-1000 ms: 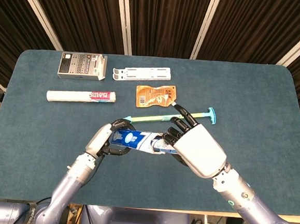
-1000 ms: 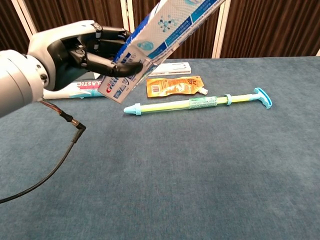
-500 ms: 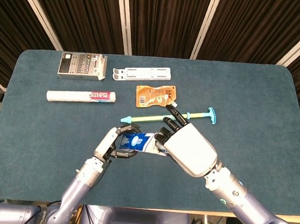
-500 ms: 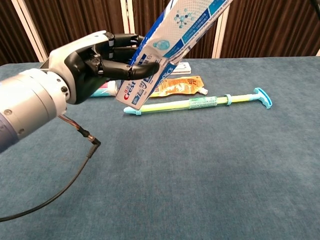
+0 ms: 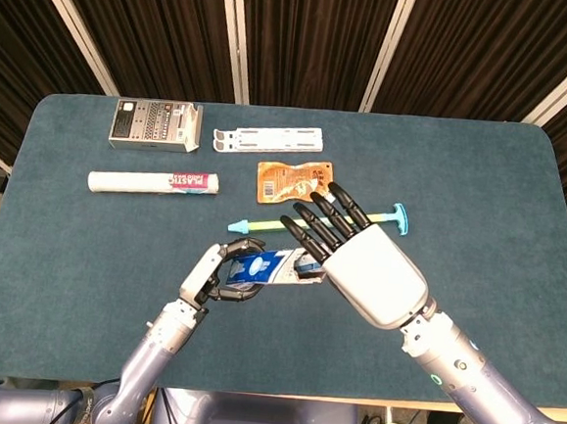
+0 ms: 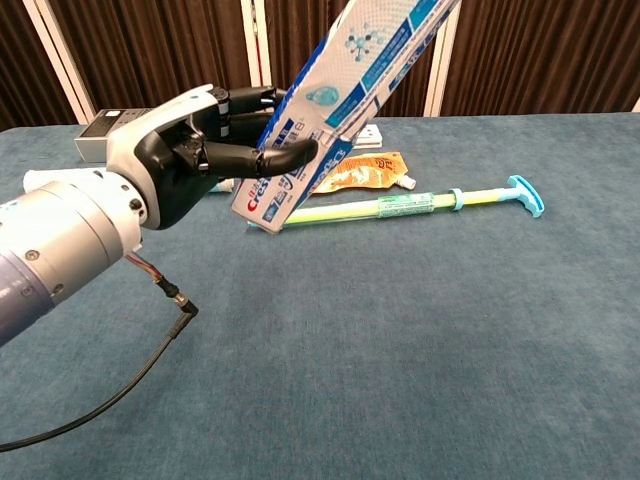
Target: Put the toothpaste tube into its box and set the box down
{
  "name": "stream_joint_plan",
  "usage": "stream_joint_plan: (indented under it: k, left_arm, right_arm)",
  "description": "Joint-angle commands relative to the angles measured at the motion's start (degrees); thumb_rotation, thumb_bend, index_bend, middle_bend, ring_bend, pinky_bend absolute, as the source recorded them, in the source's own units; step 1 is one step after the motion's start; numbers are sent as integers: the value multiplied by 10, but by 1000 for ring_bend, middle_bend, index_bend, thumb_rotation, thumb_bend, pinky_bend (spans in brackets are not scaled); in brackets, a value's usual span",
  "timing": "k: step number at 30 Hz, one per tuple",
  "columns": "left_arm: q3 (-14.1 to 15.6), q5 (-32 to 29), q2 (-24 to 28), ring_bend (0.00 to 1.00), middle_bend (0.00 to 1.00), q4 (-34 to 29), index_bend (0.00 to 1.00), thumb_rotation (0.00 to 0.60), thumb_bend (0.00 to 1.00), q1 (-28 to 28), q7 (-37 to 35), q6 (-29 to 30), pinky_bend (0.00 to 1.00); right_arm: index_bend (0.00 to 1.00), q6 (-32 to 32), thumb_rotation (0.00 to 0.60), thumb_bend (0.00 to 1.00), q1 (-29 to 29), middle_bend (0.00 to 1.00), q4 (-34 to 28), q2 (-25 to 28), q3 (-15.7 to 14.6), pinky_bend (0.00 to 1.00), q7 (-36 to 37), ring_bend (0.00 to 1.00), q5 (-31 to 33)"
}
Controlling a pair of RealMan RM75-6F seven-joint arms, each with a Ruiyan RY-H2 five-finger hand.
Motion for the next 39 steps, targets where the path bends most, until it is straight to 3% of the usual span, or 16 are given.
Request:
stream_joint_plan:
  k: [1, 8, 13, 17, 23, 29, 33, 39]
  left_arm:
    - [-1, 9, 1, 224, 423, -3, 438, 600, 370, 4, -17, 3, 329]
    - [-8, 41, 43, 227, 427, -34, 440, 600, 373, 32, -125, 17, 330]
    - [-7, 74, 94, 238, 438, -63, 451, 600, 373, 55, -198, 33, 330]
    - [2, 117, 161, 266, 444, -80, 458, 600, 376, 65, -301, 24, 342]
    - [36, 200, 223, 249, 432, -44, 451, 600, 377, 51, -481, 7, 343]
    - [57, 239, 222, 234, 414, 4, 438, 600, 376, 35, -624, 34, 333]
    - [68, 255, 225, 216, 394, 24, 423, 600, 377, 27, -642, 51, 325]
    - [78, 246, 234, 176, 328, 12, 379, 600, 377, 17, -615, 49, 313]
  right_arm:
    - [0, 10, 600, 317, -6, 124, 0, 12, 0, 20, -9, 69, -5]
    - [0, 101, 600, 316, -65, 123, 15, 39, -4, 20, 0, 69, -18]
    - [18, 178, 600, 316, -120, 124, 92, 23, -15, 20, 84, 69, -26]
    - [52, 233, 600, 316, -162, 123, 158, -3, -28, 20, 174, 69, -43]
    - [74, 262, 600, 316, -186, 124, 194, -29, -37, 20, 245, 69, -65]
    - [103, 269, 600, 315, -195, 125, 202, -35, -44, 20, 252, 69, -90]
    - [111, 266, 600, 315, -193, 125, 201, -38, -42, 20, 248, 69, -92]
    - [128, 262, 600, 315, -193, 125, 196, -41, -40, 20, 246, 68, -91]
